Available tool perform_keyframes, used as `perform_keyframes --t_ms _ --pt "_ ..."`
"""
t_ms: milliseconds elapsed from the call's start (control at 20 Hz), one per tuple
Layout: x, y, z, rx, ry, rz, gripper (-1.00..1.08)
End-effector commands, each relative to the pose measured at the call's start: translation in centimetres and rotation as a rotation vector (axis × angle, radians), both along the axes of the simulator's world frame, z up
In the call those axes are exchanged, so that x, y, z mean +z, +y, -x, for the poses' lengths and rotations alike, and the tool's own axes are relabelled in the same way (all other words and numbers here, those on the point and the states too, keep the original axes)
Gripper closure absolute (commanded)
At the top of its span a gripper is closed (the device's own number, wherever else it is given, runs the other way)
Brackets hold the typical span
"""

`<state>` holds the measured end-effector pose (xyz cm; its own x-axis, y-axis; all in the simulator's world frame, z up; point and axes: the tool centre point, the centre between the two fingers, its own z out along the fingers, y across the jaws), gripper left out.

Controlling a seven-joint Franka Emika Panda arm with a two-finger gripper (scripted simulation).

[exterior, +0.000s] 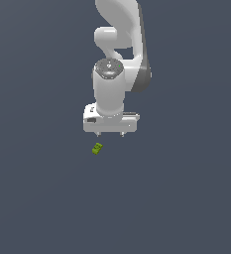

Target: Pick up the object and move it to a goal position.

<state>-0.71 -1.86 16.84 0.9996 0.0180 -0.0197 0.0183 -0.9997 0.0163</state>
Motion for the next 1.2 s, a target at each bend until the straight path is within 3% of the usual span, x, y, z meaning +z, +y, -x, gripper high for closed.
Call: perform_keyframes --t_ms 0,600,1150 --pt "0.0 0.0 0.0 0.000 0.000 0.000 -0.92" --pt "1.1 0.9 0.0 0.056 -0.002 0.006 -0.92" --pt "-3.0 -1.7 0.4 -0.131 -0.008 -0.010 -0.92"
